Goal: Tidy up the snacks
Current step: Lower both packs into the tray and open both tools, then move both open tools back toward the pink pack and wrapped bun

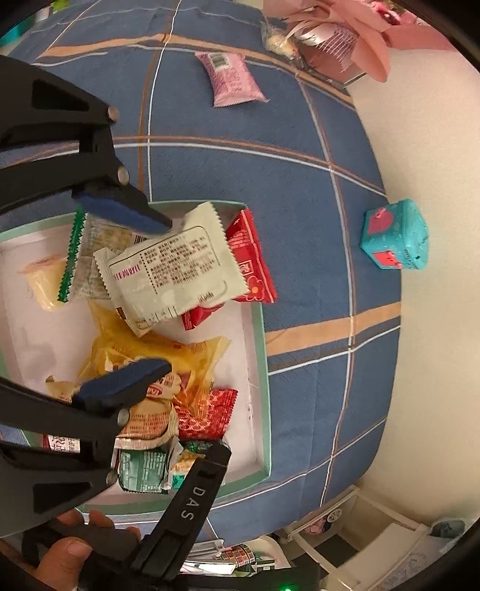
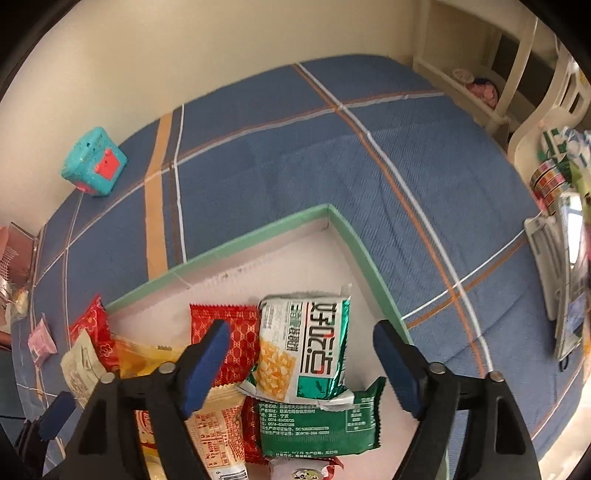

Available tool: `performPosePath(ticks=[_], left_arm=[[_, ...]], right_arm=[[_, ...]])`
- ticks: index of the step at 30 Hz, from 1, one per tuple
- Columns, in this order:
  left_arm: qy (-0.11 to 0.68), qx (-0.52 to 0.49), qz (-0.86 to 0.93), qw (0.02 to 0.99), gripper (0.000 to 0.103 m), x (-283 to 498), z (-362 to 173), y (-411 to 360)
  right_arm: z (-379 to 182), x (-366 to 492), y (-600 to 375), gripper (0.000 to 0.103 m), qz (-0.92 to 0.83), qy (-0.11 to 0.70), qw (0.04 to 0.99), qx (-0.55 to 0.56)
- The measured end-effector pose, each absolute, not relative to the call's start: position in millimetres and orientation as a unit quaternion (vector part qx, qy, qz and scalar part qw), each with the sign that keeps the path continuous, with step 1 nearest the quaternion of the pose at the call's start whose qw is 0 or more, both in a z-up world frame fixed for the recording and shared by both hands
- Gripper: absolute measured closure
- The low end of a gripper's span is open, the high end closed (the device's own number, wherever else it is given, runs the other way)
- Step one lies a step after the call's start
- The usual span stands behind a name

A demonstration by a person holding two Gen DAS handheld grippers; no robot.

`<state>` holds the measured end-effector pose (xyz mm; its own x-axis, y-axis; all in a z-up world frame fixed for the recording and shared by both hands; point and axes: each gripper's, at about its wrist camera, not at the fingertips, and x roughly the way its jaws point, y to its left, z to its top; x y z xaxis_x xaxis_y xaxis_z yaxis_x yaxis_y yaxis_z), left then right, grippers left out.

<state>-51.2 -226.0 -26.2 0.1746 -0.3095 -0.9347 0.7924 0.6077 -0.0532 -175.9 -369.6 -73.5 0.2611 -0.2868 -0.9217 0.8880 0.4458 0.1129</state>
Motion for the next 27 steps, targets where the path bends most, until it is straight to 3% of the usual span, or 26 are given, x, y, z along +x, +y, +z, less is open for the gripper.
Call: performPosePath(ticks=[8, 27], left_arm=[[0.501, 0.217, -0.366, 0.754, 0.009, -53, -10, -218], [0.466, 0.199, -0.391, 0.768, 0.007, -86, 18, -210]], right_arm=[[-55, -172, -363, 0.000, -0.422, 0.443, 0.731, 0.303], [-45, -195, -351, 0.000, -0.467, 0.381, 0.726, 0.330]])
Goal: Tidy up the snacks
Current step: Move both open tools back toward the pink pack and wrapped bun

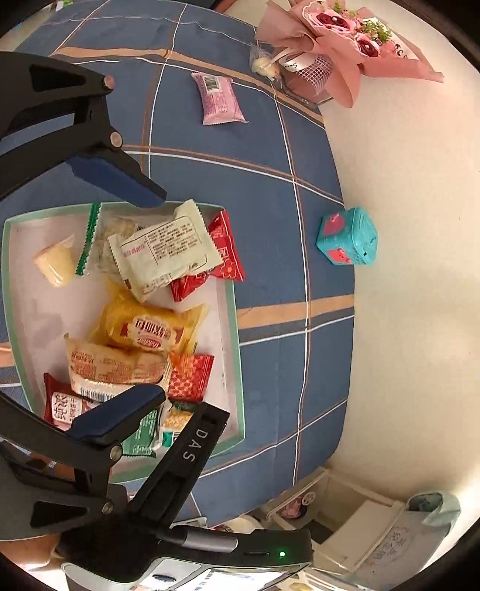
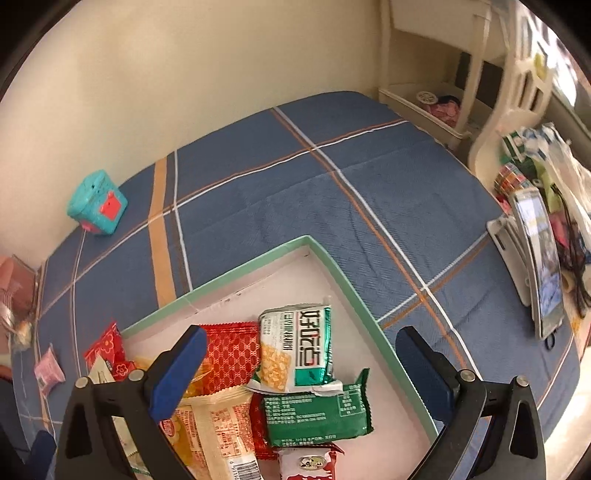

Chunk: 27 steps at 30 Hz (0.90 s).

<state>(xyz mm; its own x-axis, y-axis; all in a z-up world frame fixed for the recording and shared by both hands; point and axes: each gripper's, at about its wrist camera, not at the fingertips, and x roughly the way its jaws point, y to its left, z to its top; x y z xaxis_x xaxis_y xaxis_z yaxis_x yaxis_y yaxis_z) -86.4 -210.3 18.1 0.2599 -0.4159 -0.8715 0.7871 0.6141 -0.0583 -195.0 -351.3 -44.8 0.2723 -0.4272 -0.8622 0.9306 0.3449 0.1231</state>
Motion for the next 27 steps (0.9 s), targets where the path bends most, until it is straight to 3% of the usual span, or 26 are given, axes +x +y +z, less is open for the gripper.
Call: performPosePath(ticks=[27], left_arm=[[0.455, 0.164, -0.435, 0.760, 0.007, -73, 44, -173]], right_arm=[[-34, -209, -308, 0.000, -0.474, 0.353, 0.727, 0.348]])
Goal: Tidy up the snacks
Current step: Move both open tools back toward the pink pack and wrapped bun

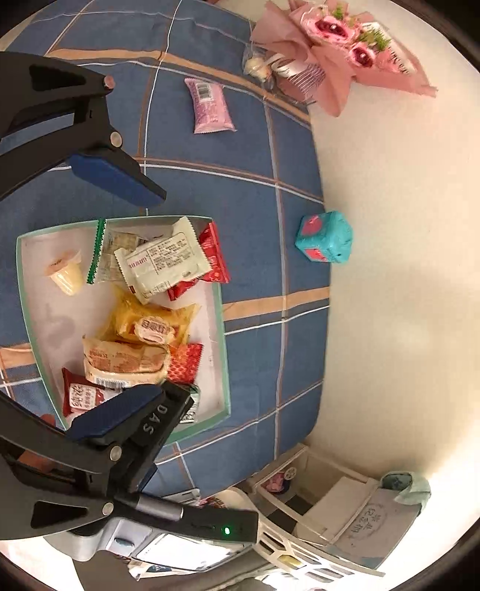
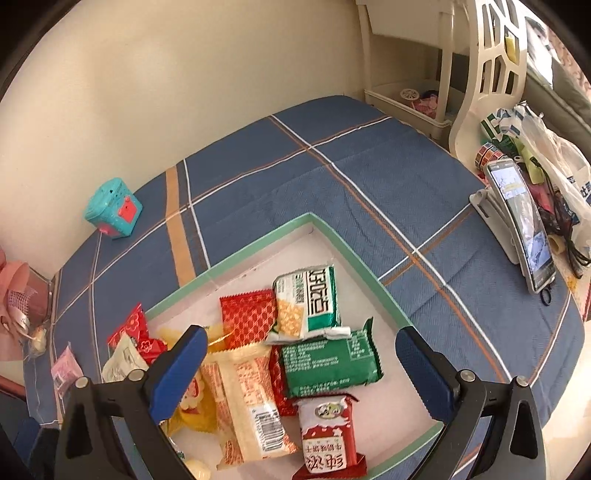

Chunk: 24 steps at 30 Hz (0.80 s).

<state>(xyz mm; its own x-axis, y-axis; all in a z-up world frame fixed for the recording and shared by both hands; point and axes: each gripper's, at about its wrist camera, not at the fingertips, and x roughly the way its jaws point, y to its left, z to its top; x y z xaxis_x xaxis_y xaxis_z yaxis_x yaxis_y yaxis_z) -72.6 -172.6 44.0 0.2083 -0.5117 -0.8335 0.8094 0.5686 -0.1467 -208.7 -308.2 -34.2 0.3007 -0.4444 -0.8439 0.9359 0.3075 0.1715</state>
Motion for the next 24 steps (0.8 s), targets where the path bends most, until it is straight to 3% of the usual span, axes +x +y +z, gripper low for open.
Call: performPosePath(ticks=[10, 24], left_arm=[[0.528, 0.142, -0.376, 0.748, 0.007, 12, -1, -135], [0.592, -0.013, -0.262, 0.762, 0.007, 149, -50, -10]], right_arm=[[-42, -154, -276, 0.000, -0.419, 0.381, 0.751, 0.339], [-36, -40, -178, 0.000, -0.299, 0.401, 0.828, 0.254]])
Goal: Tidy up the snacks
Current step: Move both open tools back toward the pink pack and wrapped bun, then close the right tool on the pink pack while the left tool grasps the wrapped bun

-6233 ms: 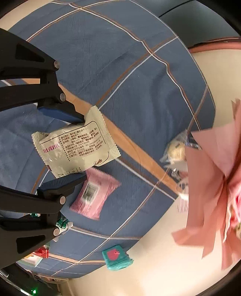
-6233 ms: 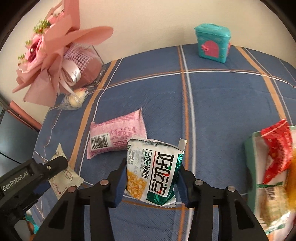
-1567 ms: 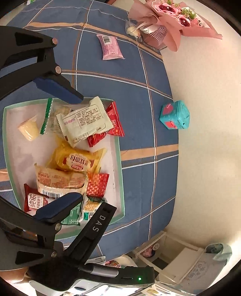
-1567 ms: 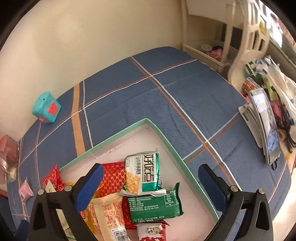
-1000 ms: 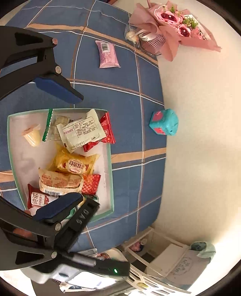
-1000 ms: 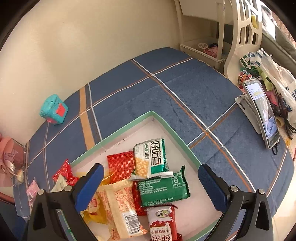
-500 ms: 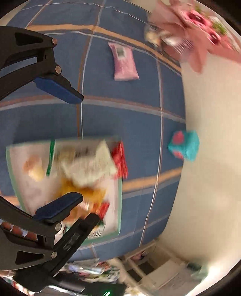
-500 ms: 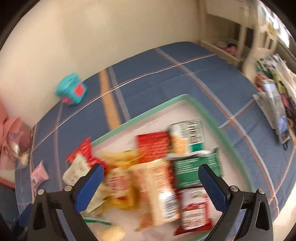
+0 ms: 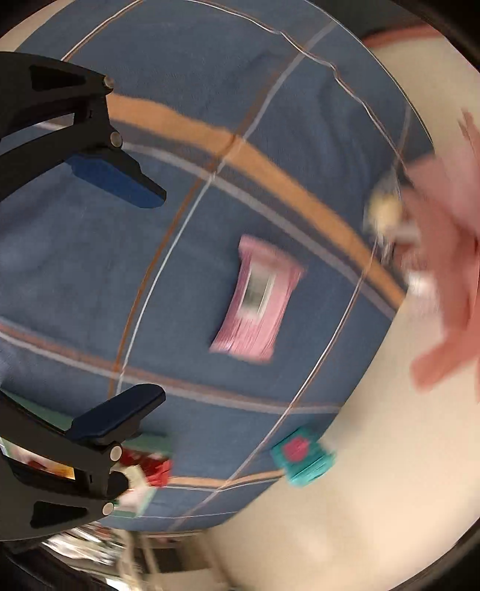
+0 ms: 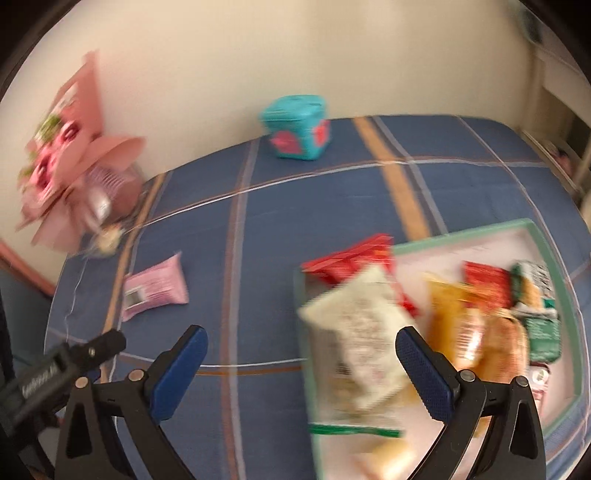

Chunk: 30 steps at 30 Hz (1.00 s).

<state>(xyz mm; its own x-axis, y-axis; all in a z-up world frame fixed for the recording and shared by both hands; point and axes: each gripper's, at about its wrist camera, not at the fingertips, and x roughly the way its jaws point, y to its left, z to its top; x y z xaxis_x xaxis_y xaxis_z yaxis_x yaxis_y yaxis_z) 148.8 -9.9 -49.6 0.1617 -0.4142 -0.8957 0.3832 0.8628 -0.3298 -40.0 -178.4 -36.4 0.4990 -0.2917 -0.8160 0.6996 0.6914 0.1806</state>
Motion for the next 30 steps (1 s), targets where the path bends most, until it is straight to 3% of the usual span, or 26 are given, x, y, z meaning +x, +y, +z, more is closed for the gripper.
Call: performPosePath(ticks=[14, 30], left_arm=[[0.546, -0.007, -0.236, 0.803, 0.007, 188, -63, 34], [0.542, 0.069, -0.268, 0.793, 0.007, 244, -80, 39]], right_arm=[[-48, 38, -99, 0.000, -0.221, 0.444, 0.858, 0.135], [-92, 105, -99, 0.000, -0.172, 0.499, 0.847, 0.063]])
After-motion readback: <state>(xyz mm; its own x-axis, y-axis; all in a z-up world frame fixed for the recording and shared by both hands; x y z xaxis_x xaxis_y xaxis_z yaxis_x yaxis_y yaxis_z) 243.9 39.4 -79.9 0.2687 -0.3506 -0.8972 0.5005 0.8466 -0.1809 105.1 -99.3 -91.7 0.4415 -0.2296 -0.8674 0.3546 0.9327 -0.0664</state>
